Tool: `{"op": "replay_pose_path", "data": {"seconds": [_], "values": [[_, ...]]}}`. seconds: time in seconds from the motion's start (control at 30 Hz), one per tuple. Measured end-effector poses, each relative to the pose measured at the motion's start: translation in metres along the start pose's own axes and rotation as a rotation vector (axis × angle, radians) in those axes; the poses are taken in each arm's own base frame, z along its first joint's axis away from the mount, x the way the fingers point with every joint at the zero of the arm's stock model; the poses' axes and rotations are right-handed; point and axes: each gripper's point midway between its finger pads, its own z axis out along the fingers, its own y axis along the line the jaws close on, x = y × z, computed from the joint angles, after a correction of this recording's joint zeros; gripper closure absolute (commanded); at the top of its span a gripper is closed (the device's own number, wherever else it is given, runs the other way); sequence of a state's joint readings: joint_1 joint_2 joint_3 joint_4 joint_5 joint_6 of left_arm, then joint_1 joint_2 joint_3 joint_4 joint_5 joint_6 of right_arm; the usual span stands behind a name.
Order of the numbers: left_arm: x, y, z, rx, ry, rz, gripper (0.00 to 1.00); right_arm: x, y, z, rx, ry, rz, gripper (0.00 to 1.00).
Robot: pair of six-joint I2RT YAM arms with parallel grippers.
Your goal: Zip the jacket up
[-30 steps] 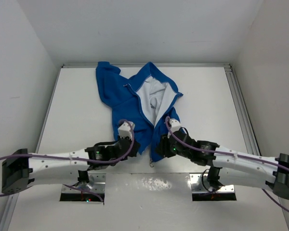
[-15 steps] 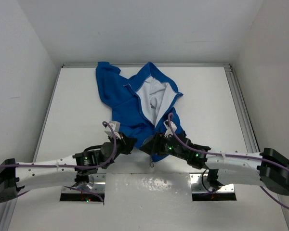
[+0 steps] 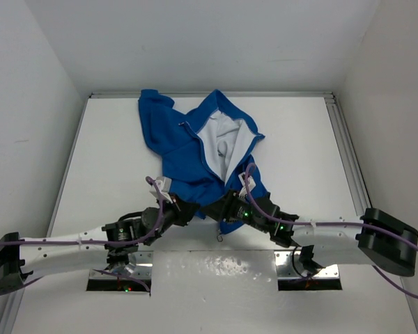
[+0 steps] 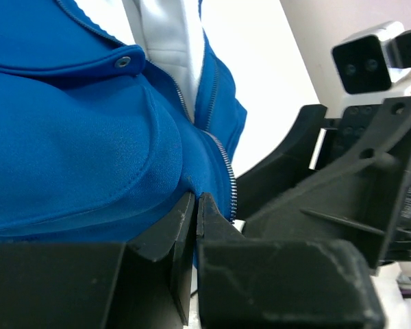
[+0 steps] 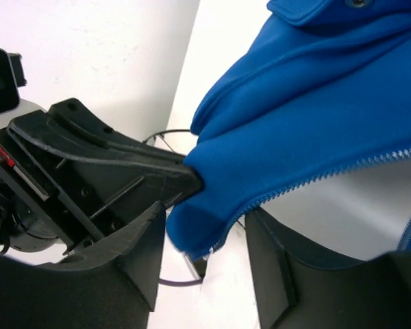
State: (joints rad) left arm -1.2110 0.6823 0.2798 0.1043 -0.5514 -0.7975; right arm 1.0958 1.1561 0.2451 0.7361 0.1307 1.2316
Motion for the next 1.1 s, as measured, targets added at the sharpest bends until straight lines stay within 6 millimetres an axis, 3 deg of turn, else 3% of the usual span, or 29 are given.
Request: {"op": "replay_pose_path", "data": {"seconds": [0.2, 0.23, 0.37, 0.4, 0.43, 0.47, 0.57, 0.73, 0.97, 1.1], "values": [[-0.002, -0.01, -0.004, 0.043, 0.008, -0.041, 1.0, -0.004, -0.005, 0.0, -0.013, -0.042, 0.003, 0.68], [-0.003, -0.011, -0.005, 0.051, 0.009, -0.047, 1.0, -0.005, -0.006, 0.0, -0.01, -0.052, 0.003, 0.78], [-0.001, -0.012, -0.008, 0.069, 0.014, -0.079, 1.0, -0.013, -0.007, -0.002, -0.018, -0.098, 0.011, 0.95], [0.001, -0.011, -0.008, 0.069, 0.019, -0.082, 0.96, -0.014, -0.006, -0.002, -0.023, -0.106, 0.012, 0.99], [0.003, -0.01, -0.008, 0.069, 0.024, -0.084, 0.9, -0.015, -0.006, -0.003, -0.024, -0.111, 0.01, 1.0], [0.004, -0.009, -0.009, 0.069, 0.029, -0.086, 0.75, -0.016, -0.006, -0.003, -0.026, -0.117, 0.011, 1.0], [0.009, -0.009, -0.01, 0.073, 0.05, -0.086, 0.56, -0.018, -0.006, -0.002, -0.025, -0.128, 0.0, 1.0], [0.012, -0.009, -0.013, 0.077, 0.076, -0.07, 0.52, -0.021, -0.008, -0.002, 0.007, -0.104, -0.052, 1.0], [0.008, -0.016, -0.017, 0.111, 0.077, -0.06, 0.52, -0.043, 0.006, 0.007, -0.002, -0.036, -0.058, 1.0], [0.009, -0.016, -0.018, 0.116, 0.08, -0.045, 0.52, -0.03, 0.005, 0.008, -0.005, 0.063, -0.052, 1.0]]}}
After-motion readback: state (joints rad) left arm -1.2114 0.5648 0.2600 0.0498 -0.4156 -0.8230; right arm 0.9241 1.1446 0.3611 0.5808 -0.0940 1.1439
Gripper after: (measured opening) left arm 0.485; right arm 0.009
